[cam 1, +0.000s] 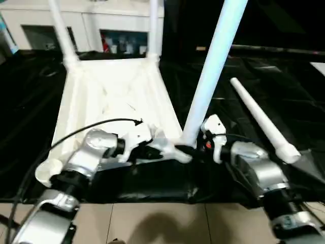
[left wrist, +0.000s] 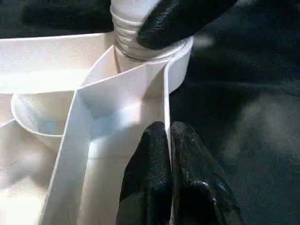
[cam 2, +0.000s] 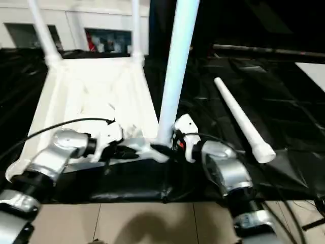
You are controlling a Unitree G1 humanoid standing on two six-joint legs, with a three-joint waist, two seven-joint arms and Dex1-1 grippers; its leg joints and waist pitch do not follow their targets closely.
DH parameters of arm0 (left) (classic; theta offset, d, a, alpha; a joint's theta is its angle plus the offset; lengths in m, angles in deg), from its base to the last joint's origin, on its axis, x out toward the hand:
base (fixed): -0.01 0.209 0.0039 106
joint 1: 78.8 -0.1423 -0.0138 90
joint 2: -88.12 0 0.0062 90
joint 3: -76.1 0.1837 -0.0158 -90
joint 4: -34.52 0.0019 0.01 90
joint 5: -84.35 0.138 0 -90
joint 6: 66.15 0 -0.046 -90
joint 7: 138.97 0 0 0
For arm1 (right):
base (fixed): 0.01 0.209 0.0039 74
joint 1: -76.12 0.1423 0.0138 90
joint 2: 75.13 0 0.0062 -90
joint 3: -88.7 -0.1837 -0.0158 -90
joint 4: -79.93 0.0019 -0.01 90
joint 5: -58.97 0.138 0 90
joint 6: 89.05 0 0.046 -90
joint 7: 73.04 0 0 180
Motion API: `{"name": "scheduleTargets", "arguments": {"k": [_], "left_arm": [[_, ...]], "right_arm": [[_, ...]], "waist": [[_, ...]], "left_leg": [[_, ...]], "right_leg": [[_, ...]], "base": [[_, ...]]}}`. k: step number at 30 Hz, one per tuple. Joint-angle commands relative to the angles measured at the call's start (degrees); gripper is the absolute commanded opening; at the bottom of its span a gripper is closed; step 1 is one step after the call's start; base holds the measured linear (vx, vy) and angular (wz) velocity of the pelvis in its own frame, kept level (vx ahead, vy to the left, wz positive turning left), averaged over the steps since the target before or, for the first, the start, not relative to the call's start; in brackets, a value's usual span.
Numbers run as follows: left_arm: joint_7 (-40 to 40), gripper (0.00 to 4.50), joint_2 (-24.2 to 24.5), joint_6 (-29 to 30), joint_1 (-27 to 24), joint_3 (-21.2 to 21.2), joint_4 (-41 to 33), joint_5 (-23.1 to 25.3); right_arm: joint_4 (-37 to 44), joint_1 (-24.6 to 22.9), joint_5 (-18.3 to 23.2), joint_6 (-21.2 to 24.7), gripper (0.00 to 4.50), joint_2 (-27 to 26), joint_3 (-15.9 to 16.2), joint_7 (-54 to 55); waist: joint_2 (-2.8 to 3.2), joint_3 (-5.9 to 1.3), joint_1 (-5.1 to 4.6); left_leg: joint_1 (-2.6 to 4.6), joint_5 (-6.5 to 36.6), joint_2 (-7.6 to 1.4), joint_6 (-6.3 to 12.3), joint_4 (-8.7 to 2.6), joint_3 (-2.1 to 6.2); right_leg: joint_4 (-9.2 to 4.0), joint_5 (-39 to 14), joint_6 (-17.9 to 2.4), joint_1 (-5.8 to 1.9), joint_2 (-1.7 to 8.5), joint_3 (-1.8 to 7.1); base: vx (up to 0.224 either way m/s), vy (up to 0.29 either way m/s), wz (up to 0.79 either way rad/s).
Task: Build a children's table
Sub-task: Rotate leg to tighten
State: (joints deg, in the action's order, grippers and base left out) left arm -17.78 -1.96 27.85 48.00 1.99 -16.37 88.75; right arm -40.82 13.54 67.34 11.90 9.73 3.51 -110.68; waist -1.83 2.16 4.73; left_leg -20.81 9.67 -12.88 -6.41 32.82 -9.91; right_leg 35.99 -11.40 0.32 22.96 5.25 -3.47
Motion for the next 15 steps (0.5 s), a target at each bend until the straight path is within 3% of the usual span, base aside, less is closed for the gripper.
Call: {"name": "scheduleTargets", "arguments": {"k": [1, 4, 5, 6, 11, 15], "left_arm": [[7.0, 0.0, -3.2, 1.1, 1.3, -2.5, 1.6, -1.1], [15.8, 0.0, -7.9, 4.2, 4.0, -3.3, 4.3, -0.2], [18.9, 0.0, -10.1, 5.2, 5.1, -3.3, 5.2, 0.2], [20.5, 0.0, -11.6, 5.7, 5.7, -3.1, 5.7, 0.6], [22.0, 0.0, -13.6, 5.8, 6.5, -2.5, 6.5, 1.2], [20.9, 0.0, -12.8, 4.7, 6.4, -2.1, 6.4, 1.6]], "right_arm": [[-5.7, -0.4, -1.1, 3.2, 2.68, -1.6, -1.6, 8.0], [-9.9, 2.6, -0.6, 3.5, 2.67, -5.6, -4.6, 18.0], [-12.0, 4.3, 0.0, 3.5, 2.67, -7.5, -6.1, 22.2], [-13.4, 5.6, 0.6, 3.5, 2.67, -8.9, -7.1, 24.7], [-16.6, 8.6, 0.5, 3.0, 2.67, -10.9, -8.2, 28.1], [-18.7, 10.2, -1.3, 1.2, 2.67, -11.0, -6.9, 27.9]], "waist": [[-0.65, -2.84, -0.13], [-0.63, -2.88, -0.24], [-0.36, -3.02, -0.39], [-0.47, -3.04, -0.43], [-0.5, -3.33, -0.13], [-0.59, -3.18, -0.1]], "left_leg": [[0.3, 13.0, 0.07, 0.06, -3.68, -0.52], [0.48, 13.5, 0.1, -0.25, -3.67, -0.54], [0.5, 12.6, 0.13, -0.36, -3.6, -0.6], [0.42, 12.1, 0.2, -0.6, -3.69, -0.52], [0.19, 10.2, 0.48, 1.08, -3.39, -0.63], [0.15, 10.6, 0.44, 1.44, -3.51, -0.65]], "right_leg": [[-5.5, -18.6, -8.3, -2.38, 2.39, 2.08], [-5.65, -18.7, -7.9, -2.14, 2.28, 2.12], [-5.39, -16.2, -8.6, -2.16, 2.22, 2.28], [-5.23, -14.7, -9.0, -2.32, 2.1, 2.19], [-4.96, -10.0, -9.1, -2.68, 1.92, 2.14], [-5.03, -10.0, -9.4, -2.79, 1.98, 2.06]], "base": [[0.0, 0.0, 0.0], [0.0, 0.0, 0.0], [0.0, 0.0, 0.0], [0.0, 0.0, 0.0], [0.0, 0.0, 0.0], [0.0, 0.0, 0.0]]}}
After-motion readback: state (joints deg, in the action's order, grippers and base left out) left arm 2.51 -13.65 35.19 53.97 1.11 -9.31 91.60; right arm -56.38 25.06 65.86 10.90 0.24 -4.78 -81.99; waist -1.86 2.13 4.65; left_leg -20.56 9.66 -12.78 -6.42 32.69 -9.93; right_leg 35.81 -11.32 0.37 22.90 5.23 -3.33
